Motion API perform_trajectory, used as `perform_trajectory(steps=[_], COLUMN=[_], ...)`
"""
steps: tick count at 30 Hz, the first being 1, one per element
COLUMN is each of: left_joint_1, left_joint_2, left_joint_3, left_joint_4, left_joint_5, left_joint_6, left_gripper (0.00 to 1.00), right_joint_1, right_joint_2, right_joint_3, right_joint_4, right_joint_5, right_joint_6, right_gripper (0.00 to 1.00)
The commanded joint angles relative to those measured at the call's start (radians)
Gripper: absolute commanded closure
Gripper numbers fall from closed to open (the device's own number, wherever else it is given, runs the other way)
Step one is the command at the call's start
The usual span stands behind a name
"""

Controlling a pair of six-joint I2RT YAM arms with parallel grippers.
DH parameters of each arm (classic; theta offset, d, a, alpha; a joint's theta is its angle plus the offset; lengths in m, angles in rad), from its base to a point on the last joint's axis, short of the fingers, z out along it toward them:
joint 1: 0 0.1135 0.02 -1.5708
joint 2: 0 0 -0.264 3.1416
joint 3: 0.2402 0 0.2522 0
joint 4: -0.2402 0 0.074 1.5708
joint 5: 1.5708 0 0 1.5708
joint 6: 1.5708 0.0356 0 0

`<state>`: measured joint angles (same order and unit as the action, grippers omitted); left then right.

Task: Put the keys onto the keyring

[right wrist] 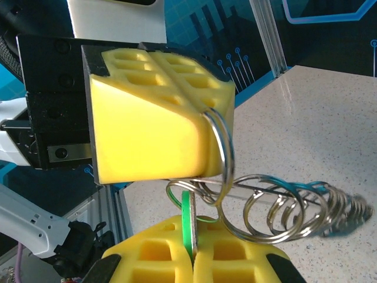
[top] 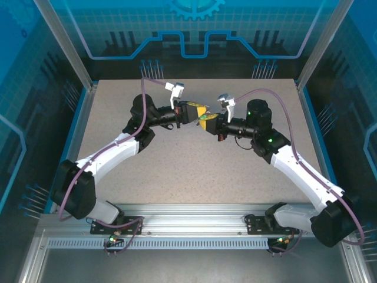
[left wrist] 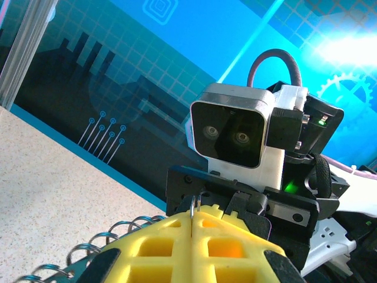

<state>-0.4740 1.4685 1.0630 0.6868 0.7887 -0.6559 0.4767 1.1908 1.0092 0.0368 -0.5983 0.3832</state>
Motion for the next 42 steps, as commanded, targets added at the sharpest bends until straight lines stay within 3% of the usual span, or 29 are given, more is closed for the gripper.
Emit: perform_trajectory(steps=[1,15,26,33,36,39,42], left_joint_1=[-0.008,-0.007,-0.012,-0.015,-0.015,-0.015,-0.015], left_joint_2=[-0.037,-0.063,-0.058,-0.057,-0.058,-0.059,-0.06], left_joint_3=[-0.005,-0.033,-0.056,-0.057,-0.062,-0.067,-0.073], left_joint_4=[0.065,0.105,0.134,0.133,0.132,0.131,0.133], left_joint_5=[-0.015,-0.078,-0.111,-0.116,-0.129,-0.148,-0.172], left_joint_6=[-0.002,-0.03,-0.048,-0.048,-0.048,-0.051,-0.056], left_gripper=[1.0,1.0,1.0,1.0,1.0,1.0,1.0], right_joint_1=[0.006,-0.052,0.033,0.023,-0.01,-0.057,-0.123], right_joint_2=[0.003,-0.027,0.025,0.019,-0.014,-0.066,-0.136], right_joint_3=[0.007,-0.054,0.007,-0.001,-0.02,-0.042,-0.059], right_joint_4=[-0.04,-0.02,-0.028,-0.063,-0.067,-0.079,-0.094], right_joint_5=[-0.008,0.001,-0.047,-0.032,-0.034,-0.041,-0.051], right_joint_6=[-0.018,0.021,0.006,-0.011,0.002,0.017,0.032], right_gripper=[1.0,1.0,1.0,1.0,0.89,0.71,0.62])
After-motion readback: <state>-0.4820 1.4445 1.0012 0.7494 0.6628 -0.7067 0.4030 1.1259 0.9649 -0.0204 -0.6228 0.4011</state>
